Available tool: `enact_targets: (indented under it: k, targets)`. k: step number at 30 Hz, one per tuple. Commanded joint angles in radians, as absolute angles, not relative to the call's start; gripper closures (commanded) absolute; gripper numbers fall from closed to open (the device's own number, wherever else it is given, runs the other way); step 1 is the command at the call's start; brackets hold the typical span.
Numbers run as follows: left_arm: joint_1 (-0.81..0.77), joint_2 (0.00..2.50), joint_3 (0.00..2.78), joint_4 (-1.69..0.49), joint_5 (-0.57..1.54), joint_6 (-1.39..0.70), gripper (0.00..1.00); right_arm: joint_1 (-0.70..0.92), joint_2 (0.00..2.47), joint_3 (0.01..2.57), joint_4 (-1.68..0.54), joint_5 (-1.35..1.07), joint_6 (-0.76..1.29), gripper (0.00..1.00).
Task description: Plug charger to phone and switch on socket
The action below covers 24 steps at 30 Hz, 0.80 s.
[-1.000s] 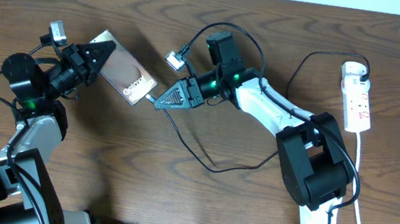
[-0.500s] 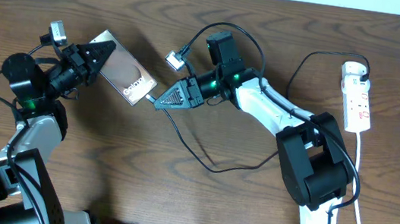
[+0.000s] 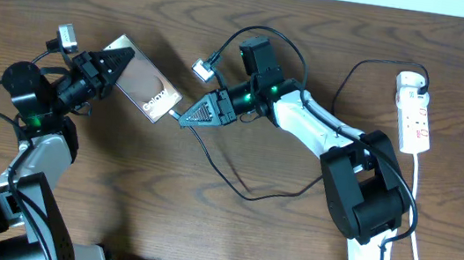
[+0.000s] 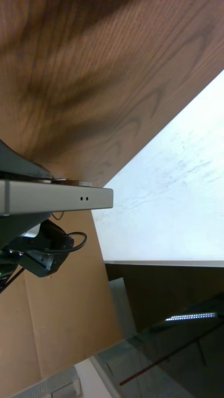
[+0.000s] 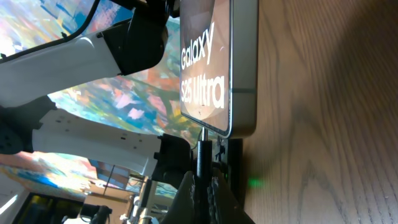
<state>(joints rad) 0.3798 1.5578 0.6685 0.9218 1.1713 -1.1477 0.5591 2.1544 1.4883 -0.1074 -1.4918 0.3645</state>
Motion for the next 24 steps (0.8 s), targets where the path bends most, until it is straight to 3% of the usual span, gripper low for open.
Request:
enact_targets:
  k: [1, 24]
  targets:
    - [0.380, 1.545, 0.673, 0.929, 1.219, -1.139, 0.93, 0.550, 2.151, 1.492, -0.100, -1.491, 0.374, 0.99]
    - [0.339, 1.545, 0.673, 0.929, 1.200, -1.142, 0.93, 0.579, 2.151, 1.492, -0.040, -1.472, 0.449, 0.99]
